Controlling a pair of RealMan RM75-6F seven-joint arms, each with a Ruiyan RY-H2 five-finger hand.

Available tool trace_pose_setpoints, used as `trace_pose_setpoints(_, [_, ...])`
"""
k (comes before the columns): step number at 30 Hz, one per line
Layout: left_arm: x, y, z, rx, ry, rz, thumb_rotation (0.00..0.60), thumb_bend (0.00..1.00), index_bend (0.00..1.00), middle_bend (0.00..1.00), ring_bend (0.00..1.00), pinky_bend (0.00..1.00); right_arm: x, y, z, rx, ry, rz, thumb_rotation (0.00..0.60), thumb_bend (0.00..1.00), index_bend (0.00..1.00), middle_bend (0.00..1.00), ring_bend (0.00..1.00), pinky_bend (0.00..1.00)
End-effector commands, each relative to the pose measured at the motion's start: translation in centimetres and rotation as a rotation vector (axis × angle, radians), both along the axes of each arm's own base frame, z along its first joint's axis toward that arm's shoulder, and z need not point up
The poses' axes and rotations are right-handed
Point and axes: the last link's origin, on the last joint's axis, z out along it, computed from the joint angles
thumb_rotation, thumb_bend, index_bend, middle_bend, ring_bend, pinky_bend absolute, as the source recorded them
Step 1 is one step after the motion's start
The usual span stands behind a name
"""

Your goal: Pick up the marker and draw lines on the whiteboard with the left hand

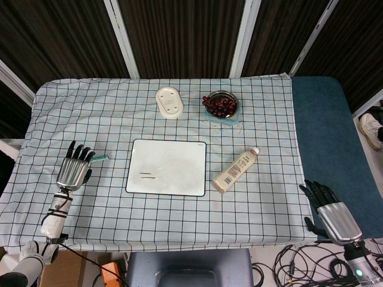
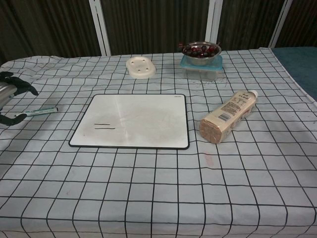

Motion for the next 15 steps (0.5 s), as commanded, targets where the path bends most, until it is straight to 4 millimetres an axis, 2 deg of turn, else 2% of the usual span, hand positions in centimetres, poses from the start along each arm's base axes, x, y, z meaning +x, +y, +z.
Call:
trace_pose_setpoints(1, [0.0, -5.0, 3.7, 0.085, -0.124, -0.097, 0.6, 0.34, 0.23, 0.16, 0.05, 0.0, 0.0, 0.0, 0.1, -0.006, -0.002, -0.002, 0.6, 0.32, 0.0, 0.0, 0.0, 0.13])
trace_pose_setpoints(2, [0.0, -6.3, 4.5, 0.093, -0.151, -0.105, 0.6, 0.34, 0.21, 0.14, 0.03, 0.0, 0.0, 0.0, 0.1, -0.009, -0.002, -0.002, 0.6, 0.32, 0.0, 0.0, 0.0, 0.13])
trace_pose_setpoints(6, [0.2, -16.4, 8.5, 0.141, -0.274, -0.055, 0.6, 0.34, 0.09, 0.04, 0.0, 0.0, -0.1, 0.0, 0.4, -0.04, 0.0, -0.011, 0.6, 0.32, 0.0, 0.0, 0.0, 0.13])
trace_pose_setpoints(9, [0.7, -20.6, 10.0, 0.116, -0.299, -0.001, 0.6, 0.33, 0.02, 0.02, 0.0, 0.0, -0.2, -0.1, 0.6, -0.07, 0.014, -0.023, 0.6, 0.32, 0.0, 0.0, 0.0, 0.12])
trace_pose_setpoints(12, [1.2, -21.9, 10.7, 0.032, -0.348, 0.017, 0.6, 0.33, 0.0, 0.0, 0.0, 0.0, -0.1, -0.1, 0.6, -0.084, 0.011, -0.037, 0.6, 0.32, 0.0, 0.0, 0.0, 0.1])
trace_pose_setpoints(15, [1.3, -21.8, 11.2, 0.027, -0.353, 0.019, 0.6, 0.33, 0.0, 0.0, 0.0, 0.0, 0.1, 0.2, 0.6, -0.082, 0.014, -0.03, 0.6, 0.32, 0.0, 0.0, 0.0, 0.09])
